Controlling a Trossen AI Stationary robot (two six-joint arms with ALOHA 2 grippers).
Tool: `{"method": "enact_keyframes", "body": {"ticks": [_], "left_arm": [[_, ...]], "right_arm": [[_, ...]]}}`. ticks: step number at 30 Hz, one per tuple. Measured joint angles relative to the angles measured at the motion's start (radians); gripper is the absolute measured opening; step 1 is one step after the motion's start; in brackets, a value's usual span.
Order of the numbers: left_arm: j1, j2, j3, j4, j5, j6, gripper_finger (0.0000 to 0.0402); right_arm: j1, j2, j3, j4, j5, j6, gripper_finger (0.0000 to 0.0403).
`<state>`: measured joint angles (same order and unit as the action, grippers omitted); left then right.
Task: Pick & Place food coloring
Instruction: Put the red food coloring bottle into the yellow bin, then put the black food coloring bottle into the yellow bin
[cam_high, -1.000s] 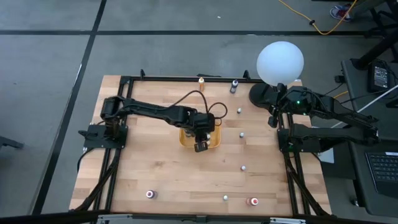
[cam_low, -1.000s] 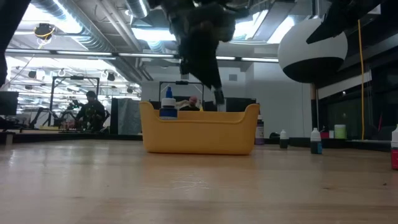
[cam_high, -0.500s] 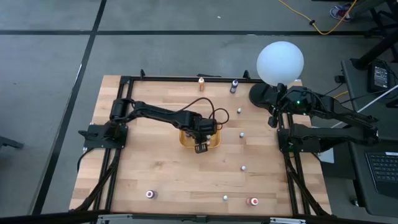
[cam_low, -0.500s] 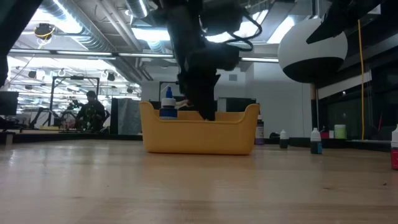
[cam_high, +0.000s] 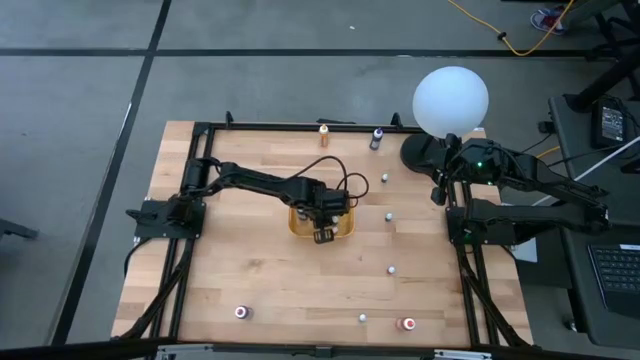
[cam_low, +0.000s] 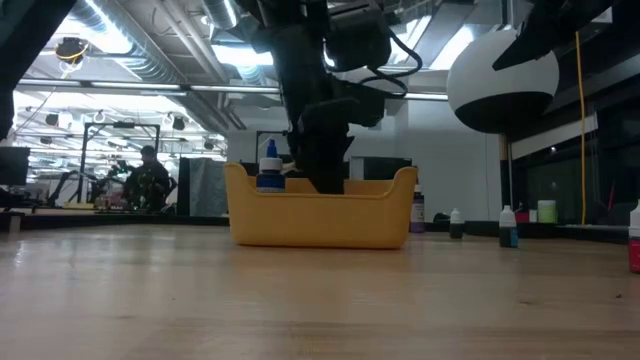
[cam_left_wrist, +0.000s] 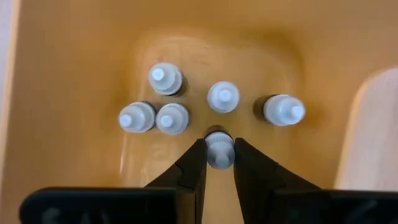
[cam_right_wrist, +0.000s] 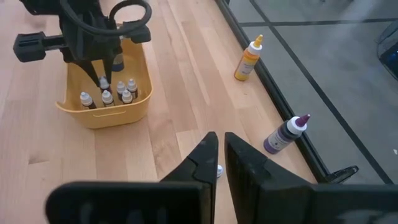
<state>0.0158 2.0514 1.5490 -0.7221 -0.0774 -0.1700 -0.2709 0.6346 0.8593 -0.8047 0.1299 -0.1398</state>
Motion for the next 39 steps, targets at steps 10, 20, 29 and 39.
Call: {"method": "enact_keyframes", "body": {"ticks": [10, 20, 29, 39], "left_arm": [[0.0, -0.001, 0.0, 0.002, 0.0, 0.0, 0.008], [-0.001, -0.001, 0.0, 0.001, 0.0, 0.002, 0.0112], [-0.001, -0.01, 0.046, -0.07, -0.001, 0.022, 0.0122], [-0.043, -0.014, 0.263, -0.21, -0.063, 0.131, 0.0119]], "right_arm": [[0.0, 0.0, 0.0, 0.0, 0.0, 0.0, 0.0034], [0.0, 0.0, 0.0, 0.0, 0.0, 0.0, 0.0034], [0.0, 0.0, 0.0, 0.0, 0.0, 0.0, 0.0034], [0.0, 0.0, 0.0, 0.0, 0.0, 0.004, 0.0034]]}}
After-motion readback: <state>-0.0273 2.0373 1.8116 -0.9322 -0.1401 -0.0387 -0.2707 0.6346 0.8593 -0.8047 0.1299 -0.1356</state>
